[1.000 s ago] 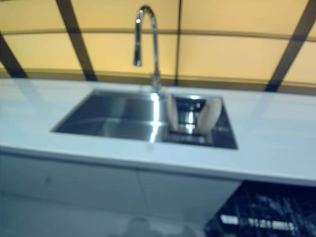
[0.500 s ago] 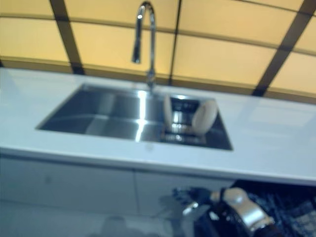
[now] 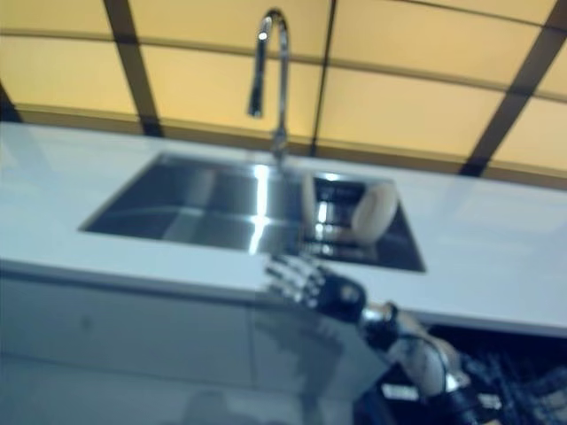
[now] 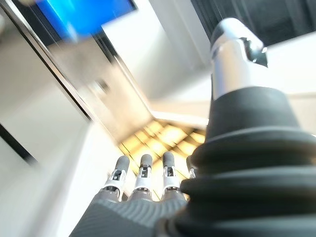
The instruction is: Take plates into dishwasher
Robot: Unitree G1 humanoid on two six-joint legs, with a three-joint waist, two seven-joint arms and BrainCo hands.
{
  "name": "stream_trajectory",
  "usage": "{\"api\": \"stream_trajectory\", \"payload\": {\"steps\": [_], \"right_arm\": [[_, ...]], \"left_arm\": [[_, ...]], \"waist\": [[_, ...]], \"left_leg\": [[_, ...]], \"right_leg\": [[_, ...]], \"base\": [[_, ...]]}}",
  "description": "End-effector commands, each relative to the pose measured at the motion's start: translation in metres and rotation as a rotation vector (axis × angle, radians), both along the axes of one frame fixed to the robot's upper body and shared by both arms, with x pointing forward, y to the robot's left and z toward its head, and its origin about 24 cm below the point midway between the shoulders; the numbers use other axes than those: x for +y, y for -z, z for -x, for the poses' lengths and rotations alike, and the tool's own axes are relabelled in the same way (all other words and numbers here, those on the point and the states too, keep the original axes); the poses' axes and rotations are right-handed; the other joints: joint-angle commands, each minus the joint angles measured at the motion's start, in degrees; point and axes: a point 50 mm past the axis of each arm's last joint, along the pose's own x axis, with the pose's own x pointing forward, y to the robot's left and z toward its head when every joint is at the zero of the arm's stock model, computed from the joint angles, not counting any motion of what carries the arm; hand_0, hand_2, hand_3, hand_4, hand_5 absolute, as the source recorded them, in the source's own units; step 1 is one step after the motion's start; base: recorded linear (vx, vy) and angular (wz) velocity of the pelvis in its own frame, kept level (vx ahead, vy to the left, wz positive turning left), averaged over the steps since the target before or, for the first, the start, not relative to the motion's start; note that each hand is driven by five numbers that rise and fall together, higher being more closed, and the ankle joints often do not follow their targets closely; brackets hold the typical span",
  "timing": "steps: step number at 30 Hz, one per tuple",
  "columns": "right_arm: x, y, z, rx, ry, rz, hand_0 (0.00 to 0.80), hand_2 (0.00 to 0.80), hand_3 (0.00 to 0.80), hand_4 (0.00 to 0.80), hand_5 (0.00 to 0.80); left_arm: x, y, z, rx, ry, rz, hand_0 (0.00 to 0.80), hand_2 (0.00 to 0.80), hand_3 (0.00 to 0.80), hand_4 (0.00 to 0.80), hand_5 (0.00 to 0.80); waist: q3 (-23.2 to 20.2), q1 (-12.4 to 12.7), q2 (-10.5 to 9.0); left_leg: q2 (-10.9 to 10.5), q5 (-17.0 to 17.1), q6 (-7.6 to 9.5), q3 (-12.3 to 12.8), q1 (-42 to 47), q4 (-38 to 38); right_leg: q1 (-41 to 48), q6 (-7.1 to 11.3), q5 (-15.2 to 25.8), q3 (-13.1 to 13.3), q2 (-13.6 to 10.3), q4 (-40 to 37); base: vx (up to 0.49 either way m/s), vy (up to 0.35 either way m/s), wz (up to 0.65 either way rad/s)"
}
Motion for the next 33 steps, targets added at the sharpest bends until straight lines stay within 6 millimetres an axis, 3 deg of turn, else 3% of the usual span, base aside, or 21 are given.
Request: {"api": "stream_trajectory", "payload": {"steps": [1, 6, 7, 8, 9, 11, 12, 14, 17, 19, 21, 24, 33], "right_arm": [[-0.053, -0.043, -0.036, -0.066, 0.441, -0.107, 0.0, 0.0, 0.0, 0.0, 0.0], [-0.118, -0.076, -0.052, -0.025, 0.858, 0.007, 0.0, 0.0, 0.0, 0.0, 0.0], [-0.144, -0.087, -0.055, -0.007, 1.041, 0.118, 0.0, 0.0, 0.0, 0.0, 0.0], [-0.152, -0.091, -0.056, 0.013, 1.098, 0.153, 0.0, 0.0, 0.0, 0.0, 0.0], [-0.18, -0.102, -0.056, 0.029, 1.326, 0.322, 0.0, 0.0, 0.0, 0.0, 0.0], [-0.206, -0.117, -0.054, 0.041, 1.473, 0.416, 0.0, 0.0, 0.0, 0.0, 0.0], [-0.216, -0.127, -0.053, 0.05, 1.578, 0.489, 0.0, 0.0, 0.0, 0.0, 0.0], [-0.217, -0.129, -0.056, 0.088, 1.641, 0.586, 0.0, 0.0, 0.0, 0.0, 0.0], [-0.208, -0.135, -0.068, 0.095, 1.614, 0.668, 0.0, 0.0, 0.0, 0.0, 0.0], [-0.206, -0.141, -0.071, 0.093, 1.612, 0.708, 0.0, 0.0, 0.0, 0.0, 0.0], [-0.204, -0.146, -0.076, 0.087, 1.574, 0.728, 0.0, 0.0, 0.0, 0.0, 0.0], [-0.202, -0.137, -0.076, 0.085, 1.543, 0.765, 0.0, 0.0, 0.0, 0.0, 0.0], [-0.194, -0.133, -0.082, 0.073, 1.427, 0.837, 0.0, 0.0, 0.0, 0.0, 0.0]], "left_arm": [[-0.001, 0.002, 0.005, 0.042, 0.034, -0.018, 0.0, 0.0, 0.0, 0.0, 0.0], [0.005, 0.0, 0.002, 0.044, 0.005, -0.028, 0.0, 0.0, 0.0, 0.0, 0.0], [0.007, -0.001, 0.003, 0.05, -0.018, -0.034, 0.0, 0.0, 0.0, 0.0, 0.0], [0.007, -0.001, 0.002, 0.05, -0.027, -0.034, 0.0, 0.0, 0.0, 0.0, 0.0], [0.007, -0.001, 0.003, 0.053, -0.056, -0.036, 0.0, 0.0, 0.0, 0.0, 0.0], [0.006, -0.001, 0.002, 0.045, -0.074, -0.032, 0.0, 0.0, 0.0, 0.0, 0.0], [0.003, 0.0, 0.001, 0.032, -0.079, -0.024, 0.0, 0.0, 0.0, 0.0, 0.0], [-0.001, 0.001, -0.004, 0.022, -0.084, -0.014, 0.0, 0.0, 0.0, 0.0, 0.0], [-0.001, 0.0, -0.006, 0.018, -0.071, -0.01, 0.0, 0.0, 0.0, 0.0, 0.0], [-0.002, 0.0, -0.011, 0.009, -0.04, -0.008, 0.0, 0.0, 0.0, 0.0, 0.0], [-0.004, -0.001, -0.022, -0.006, -0.03, 0.001, 0.0, 0.0, 0.0, 0.0, 0.0], [-0.004, -0.004, -0.035, -0.039, -0.033, 0.003, 0.0, 0.0, 0.0, 0.0, 0.0], [-0.002, -0.005, -0.037, -0.052, -0.011, -0.018, 0.0, 0.0, 0.0, 0.0, 0.0]], "waist": [[-2.4, -0.3, 1.45], [-2.0, -0.7, 1.49], [-1.8, -0.6, 1.25], [-1.7, -0.6, 1.18], [-1.3, -0.5, 0.58], [-0.1, 0.1, -0.27], [2.1, 1.3, -0.91], [3.9, 2.1, -0.54], [4.8, 2.7, -0.78], [5.2, 2.6, -0.51], [4.3, 2.3, 0.0], [3.1, 2.3, 0.05], [-0.1, 3.3, -1.06]], "left_leg": [[-1.6, -3.0, 3.43, 2.7, -1.0, 1.3], [-1.3, -3.4, 3.13, 3.3, -0.8, 1.4], [-1.2, -3.9, 3.0, 3.4, -1.0, 2.5], [-1.2, -4.4, 2.92, 3.7, -1.2, 3.4], [-0.8, -5.8, 2.53, 4.5, -2.0, 6.9], [-0.6, -7.9, 2.03, 5.9, -5.7, 17.6], [-0.6, -5.1, 1.28, 5.4, -11.5, 29.3], [-0.7, -2.9, 0.81, 4.0, -17.2, 34.6], [-0.2, 1.4, -1.11, 4.0, -16.4, 21.1], [-0.6, 6.7, -2.5, 3.6, -16.7, 12.8], [-1.0, 4.9, -2.01, 4.2, -15.2, 7.7], [-1.2, 2.7, -0.57, 3.6, -12.2, 5.8], [-0.9, 4.0, -0.69, 1.4, -9.6, 0.1]], "right_leg": [[3.4, 4.88, -7.1, 1.4, -0.9, 3.5], [3.7, 4.33, -7.6, 1.1, -0.8, 3.6], [3.9, 3.95, -8.1, 1.0, -0.7, 4.0], [3.8, 3.79, -8.3, 1.1, -0.7, 4.2], [3.7, 3.02, -9.1, 1.1, -0.8, 4.9], [3.9, 1.76, -9.6, 0.7, -1.2, 5.8], [4.2, 0.27, -9.8, 0.0, -1.0, 6.7], [3.8, -0.84, -9.8, -0.9, -0.2, 8.2], [5.2, -0.08, -9.4, -2.1, -0.6, 8.0], [6.7, 0.13, -9.4, -2.7, -0.4, 7.6], [7.6, 0.64, -10.3, -2.6, -0.9, 7.0], [8.1, 2.03, -10.6, -3.4, -2.5, 6.3], [7.6, 2.44, -9.7, -5.9, -2.6, 3.2]], "base": [[0.063, -0.018, 0.0], [0.035, -0.04, -0.01], [0.05, -0.076, -0.02], [0.067, -0.111, -0.04], [0.046, -0.103, -0.04], [-0.011, -0.109, -0.03], [-0.091, -0.089, 0.0], [-0.06, -0.031, -0.06], [0.076, 0.074, -0.07], [0.095, 0.128, 0.01], [0.181, 0.201, 0.18], [0.196, 0.124, 0.18], [0.126, 0.017, 0.12]]}}
